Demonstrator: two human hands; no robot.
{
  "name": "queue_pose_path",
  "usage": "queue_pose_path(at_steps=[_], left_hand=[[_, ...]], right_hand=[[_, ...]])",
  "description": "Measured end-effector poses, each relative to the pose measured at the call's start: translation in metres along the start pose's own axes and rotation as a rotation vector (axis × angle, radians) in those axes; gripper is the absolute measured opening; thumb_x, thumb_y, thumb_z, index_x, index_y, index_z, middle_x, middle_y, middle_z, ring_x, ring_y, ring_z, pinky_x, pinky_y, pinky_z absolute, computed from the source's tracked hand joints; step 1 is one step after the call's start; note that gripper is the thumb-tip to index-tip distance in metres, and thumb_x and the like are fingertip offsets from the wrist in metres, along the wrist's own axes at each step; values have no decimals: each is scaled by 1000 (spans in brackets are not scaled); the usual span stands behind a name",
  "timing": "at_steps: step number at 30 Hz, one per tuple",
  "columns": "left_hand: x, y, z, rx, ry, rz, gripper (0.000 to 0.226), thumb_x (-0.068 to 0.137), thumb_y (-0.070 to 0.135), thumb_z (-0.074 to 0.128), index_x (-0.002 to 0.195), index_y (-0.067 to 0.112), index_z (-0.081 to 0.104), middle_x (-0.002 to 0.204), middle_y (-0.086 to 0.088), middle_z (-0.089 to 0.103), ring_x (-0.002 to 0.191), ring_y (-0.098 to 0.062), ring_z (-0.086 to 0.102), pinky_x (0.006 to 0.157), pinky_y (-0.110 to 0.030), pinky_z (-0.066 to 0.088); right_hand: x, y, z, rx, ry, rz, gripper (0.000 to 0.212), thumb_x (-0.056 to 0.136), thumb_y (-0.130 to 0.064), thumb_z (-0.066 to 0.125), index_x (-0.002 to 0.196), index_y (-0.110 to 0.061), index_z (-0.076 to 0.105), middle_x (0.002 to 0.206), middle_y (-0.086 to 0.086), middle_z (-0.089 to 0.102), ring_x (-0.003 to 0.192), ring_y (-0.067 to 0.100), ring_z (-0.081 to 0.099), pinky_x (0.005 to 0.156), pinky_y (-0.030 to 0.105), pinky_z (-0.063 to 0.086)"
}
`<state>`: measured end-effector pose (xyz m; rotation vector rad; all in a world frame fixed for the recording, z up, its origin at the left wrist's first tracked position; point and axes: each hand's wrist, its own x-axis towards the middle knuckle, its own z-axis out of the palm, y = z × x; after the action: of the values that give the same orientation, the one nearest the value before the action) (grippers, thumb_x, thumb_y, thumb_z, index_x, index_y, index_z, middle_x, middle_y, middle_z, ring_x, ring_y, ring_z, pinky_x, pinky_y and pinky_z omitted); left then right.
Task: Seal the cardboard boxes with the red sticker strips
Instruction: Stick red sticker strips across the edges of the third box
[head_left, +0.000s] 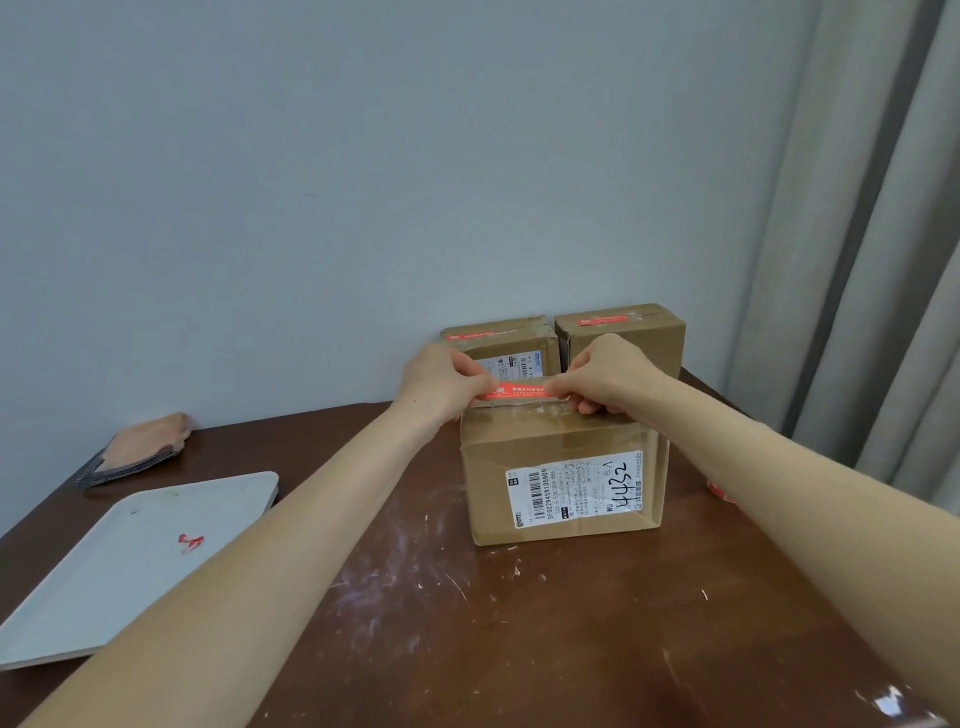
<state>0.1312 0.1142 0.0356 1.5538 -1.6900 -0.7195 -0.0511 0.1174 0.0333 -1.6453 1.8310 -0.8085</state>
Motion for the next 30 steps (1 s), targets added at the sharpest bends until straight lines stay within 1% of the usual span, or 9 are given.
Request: queue_pose_path(at_steps=[4, 6, 8, 9, 11, 13, 17, 22, 30], left_hand=[[-2, 1, -1, 21, -10, -10, 11, 82, 19, 71, 73, 14, 66, 78, -3, 62, 50, -12, 41, 47, -21, 36], [-2, 1, -1, 34, -6, -7, 11, 82, 20, 72, 73, 15, 66, 76, -1, 61, 49, -12, 40, 47, -22, 35], [-2, 0, -1, 52, -2, 4, 11, 81, 20, 72, 74, 14, 67, 74, 0, 59, 51, -11, 42, 50, -21, 35], [-2, -1, 0, 66, 3, 16, 11, 81, 20, 73, 74, 14, 67, 75, 0, 59, 56, -10, 44, 54, -22, 36], [-2, -2, 1, 103, 20, 40, 9, 81, 20, 73, 75, 14, 68, 81, 1, 60, 71, -11, 51, 66, -24, 41], [-2, -3, 2, 141, 30, 53, 7, 81, 19, 73, 79, 12, 71, 83, 3, 61, 81, -11, 54, 73, -26, 42], [0, -4, 4, 155, 20, 46, 10, 80, 18, 73, 85, 9, 74, 86, 2, 63, 83, -11, 54, 76, -26, 43], [1, -6, 5, 149, 25, 42, 10, 80, 17, 73, 83, 8, 74, 97, -3, 70, 84, -12, 55, 76, -26, 44], [5, -8, 8, 181, 23, 27, 14, 77, 19, 75, 87, 8, 75, 98, -5, 71, 86, -16, 59, 76, -29, 47]], right_hand=[[0, 2, 1, -38, 28, -44, 24, 80, -28, 74, 83, -4, 75, 62, 5, 67, 45, 7, 53, 44, 18, 38], [1, 2, 2, -70, 42, -67, 25, 80, -30, 73, 81, -5, 75, 63, 5, 69, 48, 8, 56, 49, 21, 44], [1, 2, 3, -101, 56, -87, 26, 79, -30, 72, 80, -4, 75, 67, 7, 72, 54, 11, 61, 62, 30, 56], [1, 2, 4, -117, 61, -93, 27, 78, -30, 72, 80, -4, 75, 68, 8, 73, 58, 13, 63, 70, 34, 58], [1, 2, 7, -146, 70, -94, 27, 77, -29, 71, 80, -2, 74, 66, 7, 71, 61, 17, 64, 77, 39, 59], [0, 1, 8, -171, 72, -89, 28, 76, -29, 70, 82, -2, 74, 68, 9, 72, 64, 20, 66, 77, 40, 59], [-1, 0, 9, -203, 75, -85, 29, 76, -29, 69, 86, -2, 74, 65, 5, 67, 60, 18, 61, 73, 37, 58], [0, 1, 10, -222, 77, -92, 28, 75, -29, 69, 84, -4, 74, 61, 1, 63, 60, 17, 59, 72, 37, 57], [3, 2, 11, -238, 65, -84, 29, 74, -31, 69, 86, -4, 72, 68, 2, 66, 63, 17, 60, 70, 35, 57]])
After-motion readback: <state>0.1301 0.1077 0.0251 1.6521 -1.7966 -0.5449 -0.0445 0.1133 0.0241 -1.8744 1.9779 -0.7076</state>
